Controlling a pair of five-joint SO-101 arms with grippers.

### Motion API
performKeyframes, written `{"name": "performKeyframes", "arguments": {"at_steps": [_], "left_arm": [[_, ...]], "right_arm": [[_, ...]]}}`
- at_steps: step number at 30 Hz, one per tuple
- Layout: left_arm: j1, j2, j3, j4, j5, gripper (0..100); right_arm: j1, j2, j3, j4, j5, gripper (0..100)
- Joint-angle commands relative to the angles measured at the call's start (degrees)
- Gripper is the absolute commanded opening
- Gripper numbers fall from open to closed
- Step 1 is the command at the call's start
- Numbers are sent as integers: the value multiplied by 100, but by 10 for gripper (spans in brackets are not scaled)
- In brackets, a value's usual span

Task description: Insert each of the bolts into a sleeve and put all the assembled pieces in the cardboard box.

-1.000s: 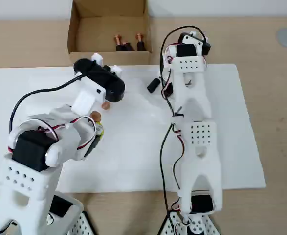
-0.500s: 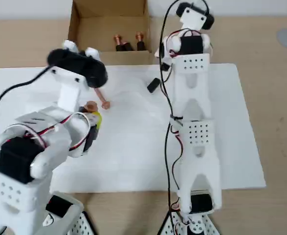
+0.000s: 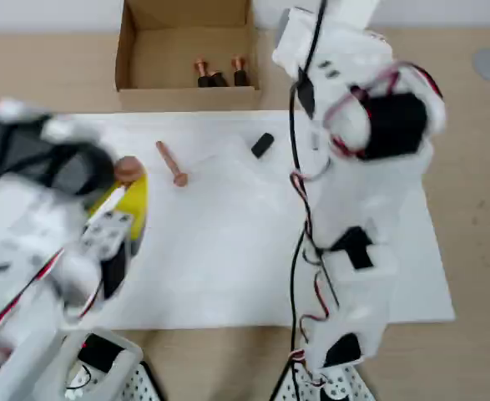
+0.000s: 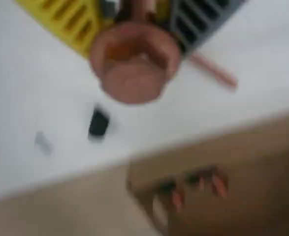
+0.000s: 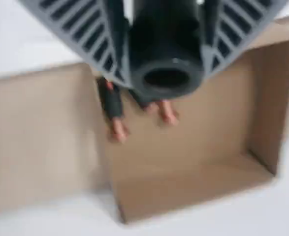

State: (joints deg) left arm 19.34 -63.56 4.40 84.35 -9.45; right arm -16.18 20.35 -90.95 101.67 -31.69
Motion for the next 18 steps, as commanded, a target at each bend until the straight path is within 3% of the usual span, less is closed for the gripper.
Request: {"name": "performKeyframes", "arguments": {"at_steps": [1,9,18], "left_arm": [[26,-611,466,-615,-18,5],[26,-1947,1837,-1802,-18,5],[44,-2176,2268,-2303,18,5]], "right_arm": [[-268,-919,453,97,132,9],[-1024,-3319,4031,88,105,9],[-1675,-5868,7662,-571,378,9]]}}
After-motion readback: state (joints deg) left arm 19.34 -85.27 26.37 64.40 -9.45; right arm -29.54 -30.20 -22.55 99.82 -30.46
